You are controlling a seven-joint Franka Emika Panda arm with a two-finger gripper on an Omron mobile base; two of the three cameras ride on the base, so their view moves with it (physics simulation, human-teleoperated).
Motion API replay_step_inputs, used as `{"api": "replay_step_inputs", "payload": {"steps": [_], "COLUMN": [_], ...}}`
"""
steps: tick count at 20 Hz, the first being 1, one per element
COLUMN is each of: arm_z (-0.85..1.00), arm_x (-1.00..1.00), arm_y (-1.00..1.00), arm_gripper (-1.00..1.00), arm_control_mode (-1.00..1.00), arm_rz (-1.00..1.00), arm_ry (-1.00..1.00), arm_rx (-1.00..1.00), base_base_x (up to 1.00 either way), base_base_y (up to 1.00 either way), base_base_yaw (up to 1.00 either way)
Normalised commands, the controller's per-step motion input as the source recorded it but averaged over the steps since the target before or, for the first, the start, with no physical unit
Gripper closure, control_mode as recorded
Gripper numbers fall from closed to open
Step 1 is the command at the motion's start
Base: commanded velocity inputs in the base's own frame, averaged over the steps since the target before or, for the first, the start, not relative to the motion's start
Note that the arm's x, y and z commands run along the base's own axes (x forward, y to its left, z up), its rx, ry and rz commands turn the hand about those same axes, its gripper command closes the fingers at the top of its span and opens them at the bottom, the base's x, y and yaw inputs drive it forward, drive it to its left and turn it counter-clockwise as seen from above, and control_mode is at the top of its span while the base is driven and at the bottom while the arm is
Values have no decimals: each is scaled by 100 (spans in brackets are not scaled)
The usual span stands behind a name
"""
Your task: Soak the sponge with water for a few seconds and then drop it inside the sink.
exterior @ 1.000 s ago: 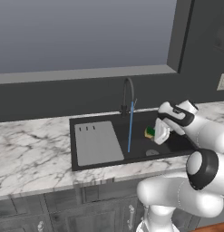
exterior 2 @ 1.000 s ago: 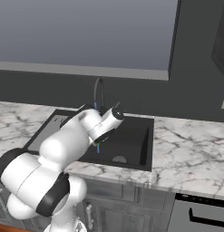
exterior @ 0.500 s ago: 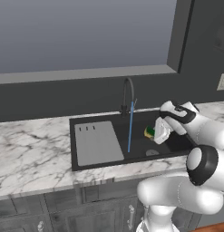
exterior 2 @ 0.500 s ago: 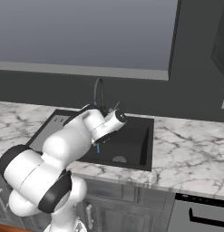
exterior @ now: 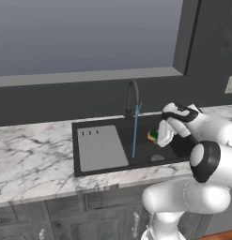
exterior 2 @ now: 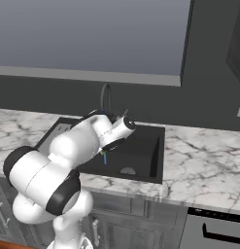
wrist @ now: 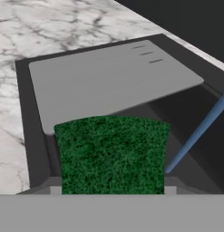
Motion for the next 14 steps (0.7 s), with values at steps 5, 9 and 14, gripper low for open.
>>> {"api": "replay_step_inputs", "payload": {"steps": [5, 9, 14], "arm_z": [-14, -19, -22], "arm_x": [13, 19, 25], "arm_y": [0, 0, 0], "arm_gripper": [100, 100, 100], "arm_control_mode": [-100, -100, -100], "arm_rz": [0, 0, 0], "arm_ry": [0, 0, -1], "arm_rx": [0, 0, 0], "base_base_x": [0, 0, 0], "base_base_y": [0, 0, 0], "base_base_yaw": [0, 0, 0]}}
